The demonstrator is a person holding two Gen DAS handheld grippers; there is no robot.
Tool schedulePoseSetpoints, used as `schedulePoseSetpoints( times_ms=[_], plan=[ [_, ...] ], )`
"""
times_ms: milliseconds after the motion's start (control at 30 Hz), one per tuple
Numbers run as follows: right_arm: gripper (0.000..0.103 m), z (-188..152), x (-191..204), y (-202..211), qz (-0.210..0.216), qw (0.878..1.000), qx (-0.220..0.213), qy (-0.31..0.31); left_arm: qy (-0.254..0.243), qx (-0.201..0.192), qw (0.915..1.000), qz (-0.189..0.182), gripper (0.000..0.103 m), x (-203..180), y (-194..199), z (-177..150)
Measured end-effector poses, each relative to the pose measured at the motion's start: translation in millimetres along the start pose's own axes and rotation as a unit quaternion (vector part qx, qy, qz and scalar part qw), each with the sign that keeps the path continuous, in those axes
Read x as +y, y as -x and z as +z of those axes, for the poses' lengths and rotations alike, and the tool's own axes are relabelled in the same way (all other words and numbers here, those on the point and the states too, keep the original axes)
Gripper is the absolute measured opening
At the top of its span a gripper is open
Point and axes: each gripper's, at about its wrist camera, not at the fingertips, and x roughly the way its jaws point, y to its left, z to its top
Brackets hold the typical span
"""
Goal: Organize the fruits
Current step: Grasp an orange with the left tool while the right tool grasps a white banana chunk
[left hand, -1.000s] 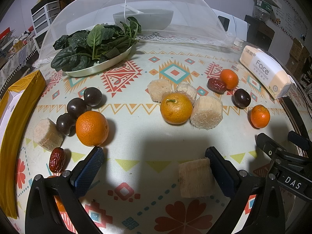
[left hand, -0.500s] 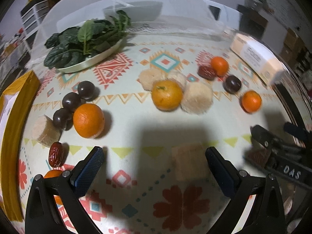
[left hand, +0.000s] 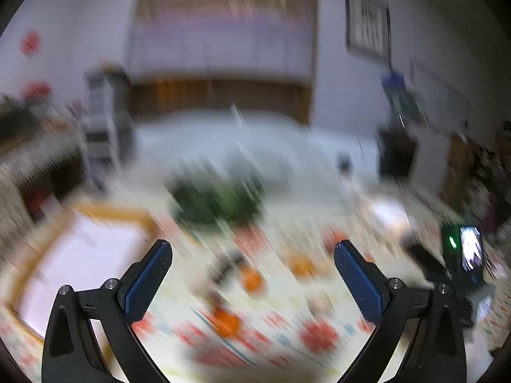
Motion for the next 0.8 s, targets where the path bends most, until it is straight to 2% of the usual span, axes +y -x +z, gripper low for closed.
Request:
schedulePoseSetpoints(
  times_ms=[100, 167, 200, 233, 300, 367, 433, 500, 600, 633, 767, 800],
  plan=[
    [0.103, 14.2, 8.4, 45.1, -0.005, 0.996, -0.084, -0.006, -0.014, -0.098, 0.9943, 0.039, 0.103, 18.8, 45.2, 23.8],
    [0.103, 21.6, 14.1, 64.7, -0.010, 0.991, -0.133, -0.009, -0.023, -0.123, 0.9915, 0.036, 0.103, 27.8, 58.1, 36.2],
    [0.103, 23.2, 15.3, 69.9, -0.004, 0.989, -0.147, -0.007, -0.026, -0.124, 0.9916, 0.029, 0.103, 33.4, 59.5, 43.2],
    [0.103, 28.3, 20.0, 70.7, 0.008, 0.988, -0.154, -0.003, -0.025, -0.116, 0.9928, 0.019, 0.103, 39.3, 57.2, 49.8],
    [0.103, 37.2, 29.9, 62.7, 0.019, 0.991, -0.130, 0.004, -0.011, -0.084, 0.9963, -0.011, 0.103, 50.2, 45.0, 57.5],
    [0.103, 39.1, 37.8, 43.9, 0.056, 0.995, -0.087, 0.001, 0.020, -0.024, 0.9982, -0.051, 0.103, 64.7, 23.4, 56.6],
    [0.103, 33.3, 47.2, 23.5, 0.098, 0.994, -0.039, 0.000, 0.077, 0.048, 0.9926, -0.080, 0.103, 87.8, -7.4, 39.9],
    [0.099, 24.2, 54.0, 8.8, 0.127, 0.992, -0.011, 0.001, 0.101, 0.087, 0.9891, -0.063, 0.103, 98.4, -27.5, 14.3],
    [0.090, 10.8, 68.7, -13.6, 0.155, 0.987, 0.032, 0.026, 0.073, 0.110, 0.9910, -0.023, 0.102, 94.6, -43.2, -24.2],
    [0.084, 4.7, 74.1, -14.9, 0.158, 0.986, 0.040, 0.035, 0.070, 0.114, 0.9907, -0.024, 0.100, 93.9, -43.1, -31.7],
    [0.076, -7.6, 87.0, -29.2, 0.168, 0.982, 0.068, 0.051, 0.073, 0.162, 0.9816, -0.070, 0.090, 86.7, -55.7, -57.0],
    [0.075, -10.1, 90.0, -32.4, 0.171, 0.981, 0.073, 0.052, 0.071, 0.175, 0.9787, -0.081, 0.083, 83.3, -60.0, -58.1]
  ],
)
